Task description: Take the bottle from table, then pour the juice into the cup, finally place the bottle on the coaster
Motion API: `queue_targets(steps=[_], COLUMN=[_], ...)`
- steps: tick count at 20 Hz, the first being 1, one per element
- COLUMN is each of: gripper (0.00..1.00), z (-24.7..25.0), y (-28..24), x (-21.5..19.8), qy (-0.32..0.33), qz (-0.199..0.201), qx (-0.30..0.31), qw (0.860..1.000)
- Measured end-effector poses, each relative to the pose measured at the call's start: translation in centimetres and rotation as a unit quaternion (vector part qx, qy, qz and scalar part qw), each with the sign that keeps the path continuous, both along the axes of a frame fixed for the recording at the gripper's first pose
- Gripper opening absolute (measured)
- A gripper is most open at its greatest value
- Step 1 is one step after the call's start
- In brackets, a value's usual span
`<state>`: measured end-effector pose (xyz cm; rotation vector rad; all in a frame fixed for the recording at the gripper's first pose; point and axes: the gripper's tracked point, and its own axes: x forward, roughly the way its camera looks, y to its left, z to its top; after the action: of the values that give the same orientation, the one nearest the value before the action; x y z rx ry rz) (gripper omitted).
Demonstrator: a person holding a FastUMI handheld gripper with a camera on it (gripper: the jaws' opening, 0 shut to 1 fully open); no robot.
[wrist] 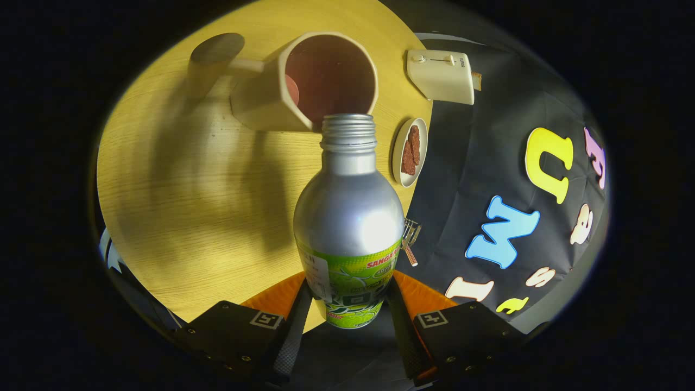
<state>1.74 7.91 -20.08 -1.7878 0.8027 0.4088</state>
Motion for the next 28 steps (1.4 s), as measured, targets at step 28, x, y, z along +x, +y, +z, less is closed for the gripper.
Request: queue_targets(steps=[28], gripper=[0.75], z=[2.1], y=[0.2], x=[0.5], qy=[0.016], qz=[0.028], qx=[-0.063], qw=[0.998])
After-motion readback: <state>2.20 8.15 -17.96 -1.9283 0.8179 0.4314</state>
